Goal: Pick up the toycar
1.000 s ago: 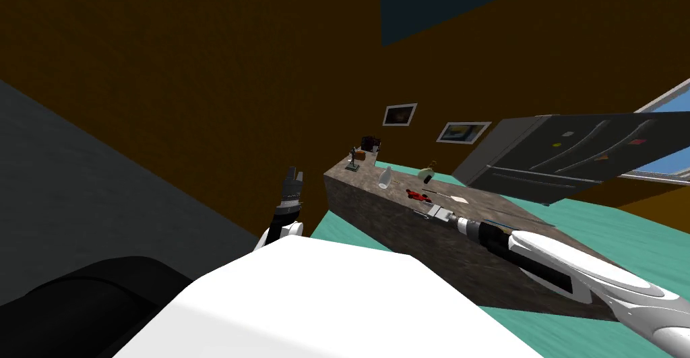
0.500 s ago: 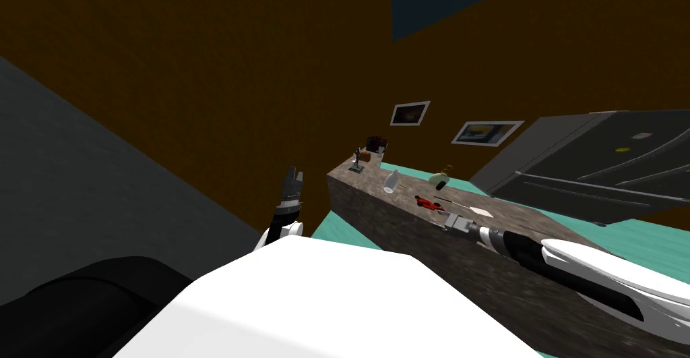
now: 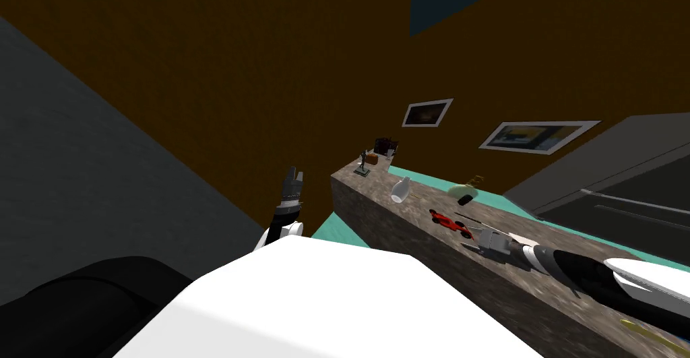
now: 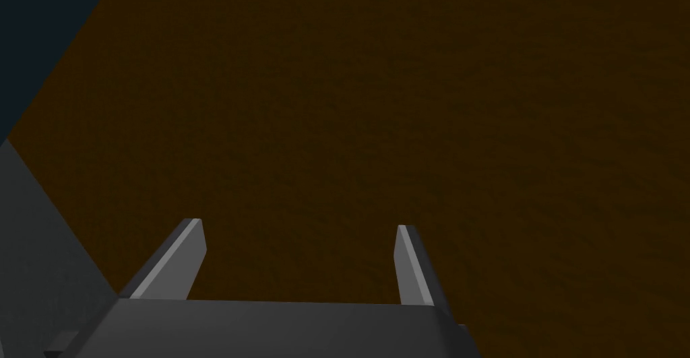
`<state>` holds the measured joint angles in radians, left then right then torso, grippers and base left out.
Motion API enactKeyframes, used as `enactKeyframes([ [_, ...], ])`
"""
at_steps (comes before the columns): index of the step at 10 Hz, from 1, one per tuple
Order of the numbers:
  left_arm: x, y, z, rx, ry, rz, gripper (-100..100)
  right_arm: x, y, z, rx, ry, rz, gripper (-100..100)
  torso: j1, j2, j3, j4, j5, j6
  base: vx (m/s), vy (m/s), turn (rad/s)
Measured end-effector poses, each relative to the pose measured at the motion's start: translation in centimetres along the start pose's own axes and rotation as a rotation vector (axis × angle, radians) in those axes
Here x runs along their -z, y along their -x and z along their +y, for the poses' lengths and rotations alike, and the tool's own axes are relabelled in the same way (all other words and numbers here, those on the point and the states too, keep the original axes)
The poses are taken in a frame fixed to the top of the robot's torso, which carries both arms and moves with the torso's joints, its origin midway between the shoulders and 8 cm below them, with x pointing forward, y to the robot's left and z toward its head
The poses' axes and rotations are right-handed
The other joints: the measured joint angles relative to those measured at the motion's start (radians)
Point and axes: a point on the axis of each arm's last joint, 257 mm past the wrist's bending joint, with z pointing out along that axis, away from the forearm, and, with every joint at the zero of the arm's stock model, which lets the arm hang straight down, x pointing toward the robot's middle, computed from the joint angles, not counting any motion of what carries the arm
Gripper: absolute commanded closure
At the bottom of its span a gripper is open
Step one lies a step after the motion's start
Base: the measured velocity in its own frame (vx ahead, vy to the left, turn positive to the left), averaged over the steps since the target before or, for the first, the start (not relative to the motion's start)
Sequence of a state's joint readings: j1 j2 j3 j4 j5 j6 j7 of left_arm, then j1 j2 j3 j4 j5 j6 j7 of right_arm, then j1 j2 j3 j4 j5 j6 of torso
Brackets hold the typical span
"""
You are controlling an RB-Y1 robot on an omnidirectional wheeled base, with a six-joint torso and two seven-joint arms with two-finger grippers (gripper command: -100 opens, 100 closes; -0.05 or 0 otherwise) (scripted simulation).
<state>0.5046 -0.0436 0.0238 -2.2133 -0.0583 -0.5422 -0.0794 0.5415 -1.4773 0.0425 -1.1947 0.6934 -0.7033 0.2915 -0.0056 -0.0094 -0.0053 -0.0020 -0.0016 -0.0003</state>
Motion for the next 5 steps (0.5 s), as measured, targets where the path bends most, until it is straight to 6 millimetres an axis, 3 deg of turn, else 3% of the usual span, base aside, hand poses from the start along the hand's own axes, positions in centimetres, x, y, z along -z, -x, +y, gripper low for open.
enactKeyframes([
  [5, 0.0, 0.0, 0.0, 0.000, 0.000, 0.000, 0, 3.2, -7.2, 1.0, 0.003, 0.038, 0.189, -100, 0.002, 0.002, 0.001, 0.000, 0.000, 0.000, 0.079, -0.065, 0.135],
])
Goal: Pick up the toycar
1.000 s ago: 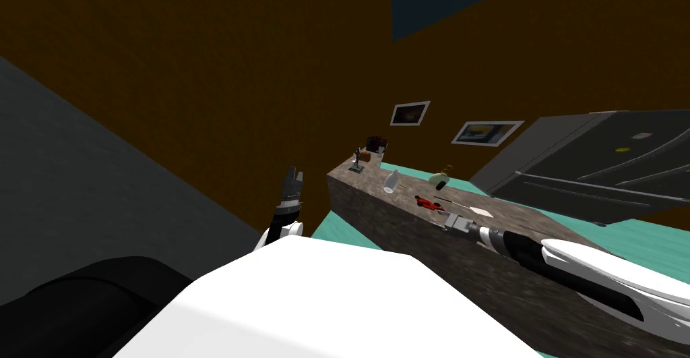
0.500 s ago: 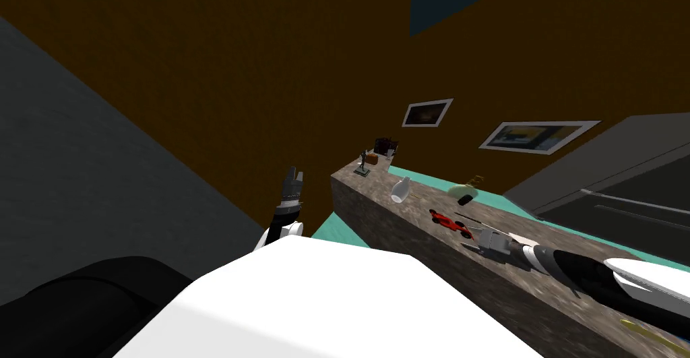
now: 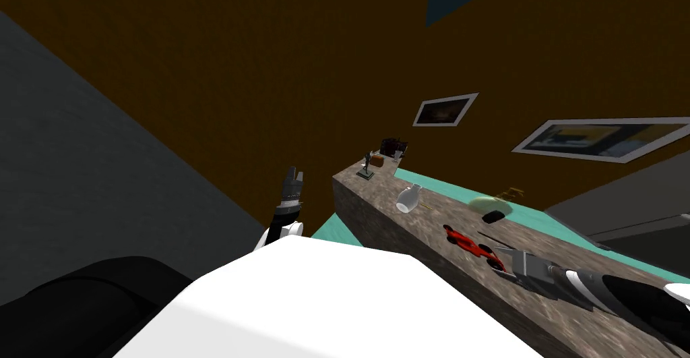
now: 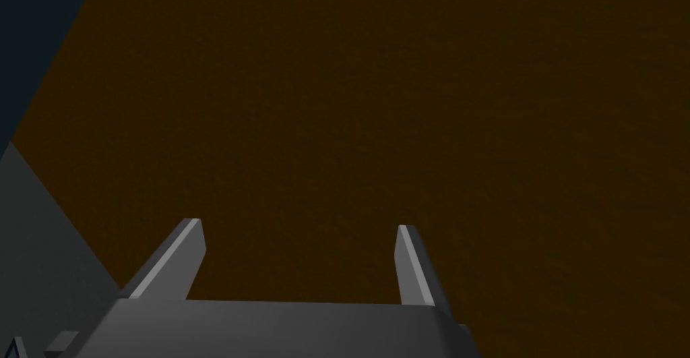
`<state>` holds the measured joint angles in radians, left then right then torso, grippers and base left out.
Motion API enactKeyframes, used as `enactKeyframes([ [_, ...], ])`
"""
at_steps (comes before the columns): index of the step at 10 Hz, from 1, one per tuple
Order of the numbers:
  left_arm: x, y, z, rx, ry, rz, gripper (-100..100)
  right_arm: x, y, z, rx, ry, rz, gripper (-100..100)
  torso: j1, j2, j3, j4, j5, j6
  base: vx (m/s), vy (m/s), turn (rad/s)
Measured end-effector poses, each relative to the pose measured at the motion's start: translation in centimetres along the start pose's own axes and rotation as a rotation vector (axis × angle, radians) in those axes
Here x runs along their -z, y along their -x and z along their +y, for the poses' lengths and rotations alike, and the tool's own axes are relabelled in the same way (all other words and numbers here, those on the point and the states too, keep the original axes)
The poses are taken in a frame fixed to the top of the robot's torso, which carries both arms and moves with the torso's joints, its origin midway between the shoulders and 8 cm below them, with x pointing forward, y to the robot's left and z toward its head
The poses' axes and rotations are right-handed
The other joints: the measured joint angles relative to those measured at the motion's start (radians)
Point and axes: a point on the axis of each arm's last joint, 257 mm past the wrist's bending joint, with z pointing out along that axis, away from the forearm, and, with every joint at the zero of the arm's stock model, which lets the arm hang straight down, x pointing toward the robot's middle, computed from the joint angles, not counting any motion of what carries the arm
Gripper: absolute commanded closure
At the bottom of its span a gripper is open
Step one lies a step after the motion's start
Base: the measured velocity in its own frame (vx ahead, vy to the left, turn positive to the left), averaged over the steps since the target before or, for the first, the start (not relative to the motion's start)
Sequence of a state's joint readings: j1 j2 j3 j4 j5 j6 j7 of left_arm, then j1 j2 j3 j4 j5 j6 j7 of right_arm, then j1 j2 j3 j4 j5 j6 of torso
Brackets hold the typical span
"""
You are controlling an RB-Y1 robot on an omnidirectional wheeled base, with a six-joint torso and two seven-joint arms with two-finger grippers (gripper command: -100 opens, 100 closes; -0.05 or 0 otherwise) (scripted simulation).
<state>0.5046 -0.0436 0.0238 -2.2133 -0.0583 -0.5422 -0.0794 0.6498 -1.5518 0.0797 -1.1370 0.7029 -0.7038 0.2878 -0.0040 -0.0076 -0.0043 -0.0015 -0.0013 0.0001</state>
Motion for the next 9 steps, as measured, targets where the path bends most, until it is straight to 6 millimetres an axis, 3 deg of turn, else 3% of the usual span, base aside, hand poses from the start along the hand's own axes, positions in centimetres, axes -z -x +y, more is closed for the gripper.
enactKeyframes([
  [4, 0.0, 0.0, 0.0, 0.000, 0.000, 0.000, 0, 1.1, -4.6, 1.9, -0.021, 0.049, 0.090, -100, 0.003, 0.002, 0.001, 0.001, 0.001, 0.001, 0.050, -0.037, 0.077],
  [5, 0.0, 0.0, 0.0, 0.000, 0.000, 0.000, 0, 1.1, -4.7, 2.0, -0.020, 0.052, 0.091, 0, 0.005, 0.005, 0.003, 0.001, 0.001, 0.001, 0.000, 0.000, 0.000],
  [6, 0.0, 0.0, 0.0, 0.000, 0.000, 0.000, 0, 1.1, -4.7, 2.0, -0.021, 0.051, 0.091, -100, 0.006, 0.006, 0.003, 0.001, 0.001, 0.001, -0.051, -0.014, 0.262],
  [9, 0.0, 0.0, 0.0, 0.000, 0.000, 0.000, 0, 0.9, -6.3, 2.3, -0.083, 0.032, 0.108, -100, 0.004, 0.013, 0.008, 0.003, 0.001, 0.000, -0.134, -0.020, 0.313],
])
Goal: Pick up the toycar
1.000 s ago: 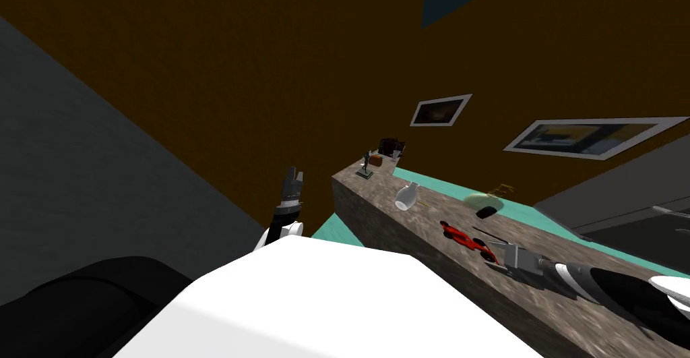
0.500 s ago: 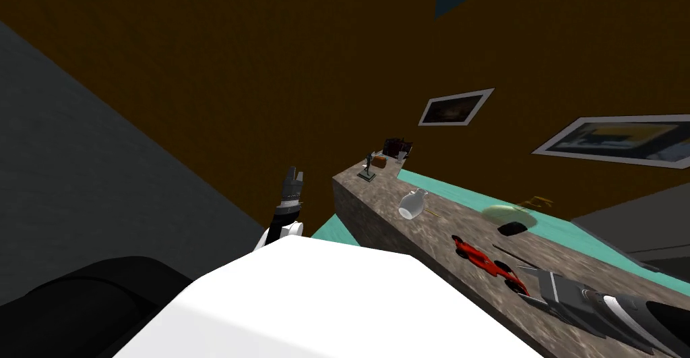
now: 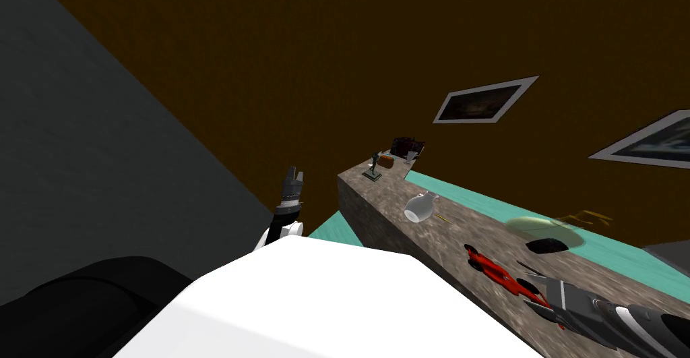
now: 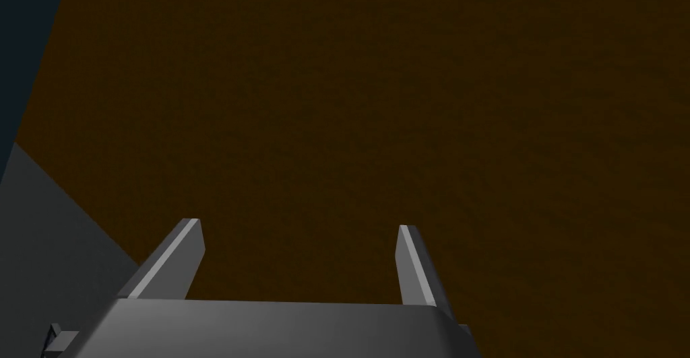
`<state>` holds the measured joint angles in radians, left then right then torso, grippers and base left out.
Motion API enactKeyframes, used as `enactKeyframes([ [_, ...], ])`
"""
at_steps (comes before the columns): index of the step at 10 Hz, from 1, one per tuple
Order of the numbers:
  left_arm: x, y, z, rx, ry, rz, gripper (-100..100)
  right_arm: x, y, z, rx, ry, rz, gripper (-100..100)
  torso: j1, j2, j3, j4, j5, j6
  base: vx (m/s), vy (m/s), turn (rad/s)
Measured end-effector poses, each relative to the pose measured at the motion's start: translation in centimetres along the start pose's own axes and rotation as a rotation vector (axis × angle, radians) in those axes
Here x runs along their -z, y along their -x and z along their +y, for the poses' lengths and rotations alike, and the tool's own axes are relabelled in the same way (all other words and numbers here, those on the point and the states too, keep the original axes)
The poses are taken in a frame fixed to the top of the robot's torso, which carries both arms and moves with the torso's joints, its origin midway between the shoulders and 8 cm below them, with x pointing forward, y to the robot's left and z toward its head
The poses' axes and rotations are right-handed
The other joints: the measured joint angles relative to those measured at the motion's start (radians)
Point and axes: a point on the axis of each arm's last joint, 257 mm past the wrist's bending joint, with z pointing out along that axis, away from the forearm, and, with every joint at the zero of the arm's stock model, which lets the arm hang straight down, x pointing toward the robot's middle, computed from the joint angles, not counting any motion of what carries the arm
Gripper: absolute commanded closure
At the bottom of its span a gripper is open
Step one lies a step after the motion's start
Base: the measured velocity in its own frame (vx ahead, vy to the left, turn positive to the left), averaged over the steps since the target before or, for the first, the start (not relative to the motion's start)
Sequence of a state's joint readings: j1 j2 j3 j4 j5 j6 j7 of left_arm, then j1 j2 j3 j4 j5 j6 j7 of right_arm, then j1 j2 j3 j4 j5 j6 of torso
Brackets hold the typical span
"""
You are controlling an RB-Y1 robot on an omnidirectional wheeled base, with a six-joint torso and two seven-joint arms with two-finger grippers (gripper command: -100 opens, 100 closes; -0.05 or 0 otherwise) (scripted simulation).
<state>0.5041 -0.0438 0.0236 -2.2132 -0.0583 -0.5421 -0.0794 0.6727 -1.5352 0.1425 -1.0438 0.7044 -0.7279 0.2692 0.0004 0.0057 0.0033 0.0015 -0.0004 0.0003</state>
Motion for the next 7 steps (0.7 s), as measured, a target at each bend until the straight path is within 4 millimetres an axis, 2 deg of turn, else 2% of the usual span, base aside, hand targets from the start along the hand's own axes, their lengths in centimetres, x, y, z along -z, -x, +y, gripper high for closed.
enactKeyframes([
  [1, 0.00, 0.00, 0.00, 0.000, 0.000, 0.000, 0, -0.26, -0.81, 0.38, -0.032, -0.007, 0.008, -100, 0.001, 0.002, 0.001, 0.001, 0.000, 0.000, -0.176, 0.007, 0.378],
  [2, 0.00, 0.00, 0.00, 0.000, 0.000, 0.000, 0, -0.54, -1.65, 0.59, -0.064, -0.016, 0.016, -100, 0.001, 0.003, 0.002, 0.001, 0.000, 0.000, -0.074, 0.002, 0.073],
  [3, 0.01, 0.01, 0.01, 0.000, 0.000, 0.000, 0, -0.56, -1.73, 0.56, -0.069, -0.019, 0.017, 100, 0.001, -0.001, 0.000, 0.000, 0.000, 0.002, -0.012, 0.000, -0.017],
  [7, 0.01, 0.01, 0.01, 0.000, 0.000, 0.000, 0, -0.56, -1.74, 0.58, -0.069, -0.019, 0.018, 100, 0.001, -0.007, -0.004, -0.001, 0.000, 0.001, -0.002, 0.000, 0.000],
])
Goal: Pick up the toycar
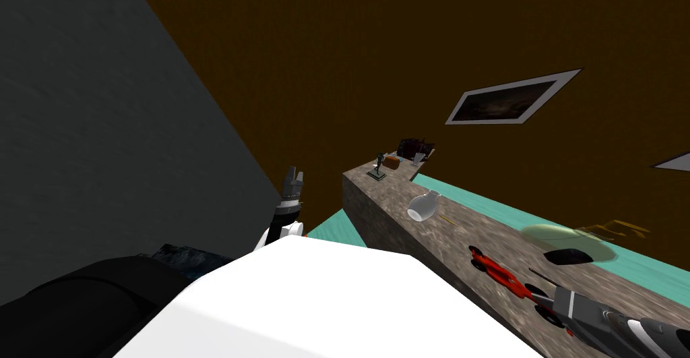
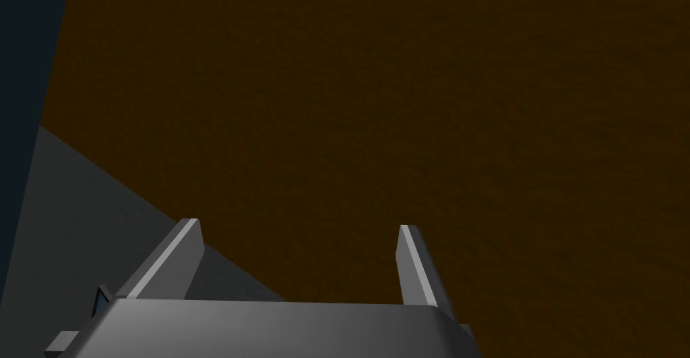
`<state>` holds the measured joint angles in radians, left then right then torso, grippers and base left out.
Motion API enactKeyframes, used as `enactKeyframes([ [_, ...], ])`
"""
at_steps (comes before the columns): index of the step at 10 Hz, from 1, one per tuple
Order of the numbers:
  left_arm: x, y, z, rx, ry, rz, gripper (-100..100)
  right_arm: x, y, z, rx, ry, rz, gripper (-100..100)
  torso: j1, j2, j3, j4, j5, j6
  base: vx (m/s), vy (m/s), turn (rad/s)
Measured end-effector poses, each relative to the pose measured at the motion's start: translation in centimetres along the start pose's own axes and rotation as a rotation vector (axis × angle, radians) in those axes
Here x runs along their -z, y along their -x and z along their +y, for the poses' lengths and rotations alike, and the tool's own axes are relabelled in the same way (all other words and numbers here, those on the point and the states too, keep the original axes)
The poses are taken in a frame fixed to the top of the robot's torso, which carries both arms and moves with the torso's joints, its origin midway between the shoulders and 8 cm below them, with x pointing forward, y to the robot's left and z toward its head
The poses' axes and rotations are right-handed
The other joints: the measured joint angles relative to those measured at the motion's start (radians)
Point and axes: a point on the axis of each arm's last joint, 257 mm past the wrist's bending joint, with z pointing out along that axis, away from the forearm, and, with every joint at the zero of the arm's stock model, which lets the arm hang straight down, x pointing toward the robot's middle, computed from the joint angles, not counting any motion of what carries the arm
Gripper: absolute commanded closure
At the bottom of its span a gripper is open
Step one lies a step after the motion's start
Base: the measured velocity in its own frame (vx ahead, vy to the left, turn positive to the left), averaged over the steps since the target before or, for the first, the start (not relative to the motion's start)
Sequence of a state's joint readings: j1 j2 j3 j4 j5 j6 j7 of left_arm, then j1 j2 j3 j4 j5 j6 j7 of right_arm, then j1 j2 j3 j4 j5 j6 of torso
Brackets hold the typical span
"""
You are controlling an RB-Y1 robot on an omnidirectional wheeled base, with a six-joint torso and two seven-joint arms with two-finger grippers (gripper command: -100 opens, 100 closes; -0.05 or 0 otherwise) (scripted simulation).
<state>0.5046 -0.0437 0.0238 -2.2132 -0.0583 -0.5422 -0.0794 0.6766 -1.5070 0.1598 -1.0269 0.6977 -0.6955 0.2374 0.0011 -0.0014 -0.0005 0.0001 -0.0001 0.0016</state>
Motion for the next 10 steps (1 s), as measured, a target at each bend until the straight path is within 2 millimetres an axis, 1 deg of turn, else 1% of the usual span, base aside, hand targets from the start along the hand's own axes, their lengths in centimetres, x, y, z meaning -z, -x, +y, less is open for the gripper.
enactKeyframes([
  [2, 0.0, 0.0, 0.0, 0.000, 0.000, 0.000, 0, 0.0, 0.0, 0.0, 0.000, 0.000, 0.000, -100, 0.000, 0.000, 0.000, 0.000, 0.000, 0.000, -0.020, 0.027, -0.008],
  [3, 0.0, 0.0, 0.0, 0.000, 0.000, 0.000, 0, 0.4, 0.3, -1.1, 0.013, -0.015, 0.002, -100, 0.003, 0.001, 0.001, 0.000, 0.001, 0.000, -0.053, 0.125, -0.007],
  [5, 0.0, 0.0, 0.0, 0.000, 0.000, 0.000, 0, 2.0, 1.1, -3.2, 0.056, -0.039, 0.016, -100, 0.011, 0.002, 0.001, 0.000, 0.003, 0.000, -0.042, 0.165, 0.018],
  [7, 0.0, 0.0, 0.0, 0.000, 0.000, 0.000, 0, 3.1, 1.4, -4.9, 0.107, -0.049, 0.042, -100, 0.013, 0.003, 0.001, 0.001, 0.003, 0.000, -0.037, 0.170, 0.052],
  [10, 0.0, 0.0, 0.0, 0.000, 0.000, 0.000, 0, 4.8, 1.4, -6.2, 0.172, -0.032, 0.085, -100, 0.007, -0.001, 0.000, 0.000, 0.002, 0.000, 0.009, 0.107, 0.054],
])
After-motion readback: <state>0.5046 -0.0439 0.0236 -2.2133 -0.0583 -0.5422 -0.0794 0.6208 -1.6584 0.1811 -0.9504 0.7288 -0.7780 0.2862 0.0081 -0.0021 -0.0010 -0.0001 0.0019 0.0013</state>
